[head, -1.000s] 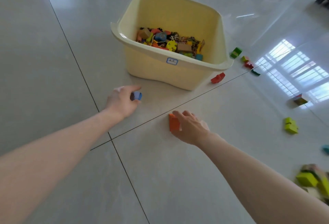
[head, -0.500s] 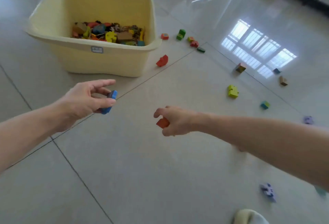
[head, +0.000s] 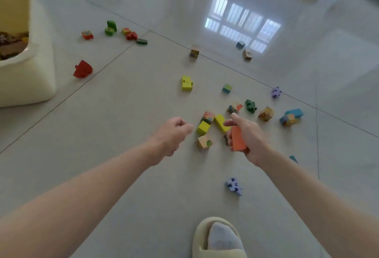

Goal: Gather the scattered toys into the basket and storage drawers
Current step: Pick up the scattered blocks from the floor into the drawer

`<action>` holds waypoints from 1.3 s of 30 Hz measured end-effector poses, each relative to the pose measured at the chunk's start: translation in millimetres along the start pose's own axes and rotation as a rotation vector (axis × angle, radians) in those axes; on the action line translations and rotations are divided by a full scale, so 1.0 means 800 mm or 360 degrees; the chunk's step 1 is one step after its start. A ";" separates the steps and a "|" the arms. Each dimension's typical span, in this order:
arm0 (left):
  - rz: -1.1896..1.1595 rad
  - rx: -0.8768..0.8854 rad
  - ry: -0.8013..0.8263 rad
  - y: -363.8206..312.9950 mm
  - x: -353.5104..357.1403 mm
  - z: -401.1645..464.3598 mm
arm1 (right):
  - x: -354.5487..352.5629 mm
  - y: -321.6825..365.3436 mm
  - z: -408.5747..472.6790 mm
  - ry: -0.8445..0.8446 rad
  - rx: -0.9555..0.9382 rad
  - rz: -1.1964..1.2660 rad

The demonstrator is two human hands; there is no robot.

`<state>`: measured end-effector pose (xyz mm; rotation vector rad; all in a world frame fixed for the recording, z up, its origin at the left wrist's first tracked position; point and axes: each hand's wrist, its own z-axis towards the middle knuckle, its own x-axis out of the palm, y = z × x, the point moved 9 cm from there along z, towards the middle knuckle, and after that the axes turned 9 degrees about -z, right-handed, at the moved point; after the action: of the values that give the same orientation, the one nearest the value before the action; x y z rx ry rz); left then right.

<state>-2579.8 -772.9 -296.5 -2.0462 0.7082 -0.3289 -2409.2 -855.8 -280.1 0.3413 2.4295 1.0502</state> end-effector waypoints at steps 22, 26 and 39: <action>-0.1209 -0.0076 -0.0168 0.059 0.055 0.038 | -0.015 -0.114 0.019 0.0049 -0.0063 -0.1820; -0.1458 -0.0104 -0.0161 0.055 0.034 0.020 | 0.013 -0.134 0.002 0.0170 -0.0132 -0.2066; -0.2120 -0.0149 -0.0957 0.079 -0.188 -0.059 | 0.247 0.008 -0.058 0.0866 0.0578 0.0624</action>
<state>-2745.6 -741.0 -317.4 -2.2496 -1.0902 -0.3642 -2602.7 -801.3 -311.0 0.7609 3.1445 0.9352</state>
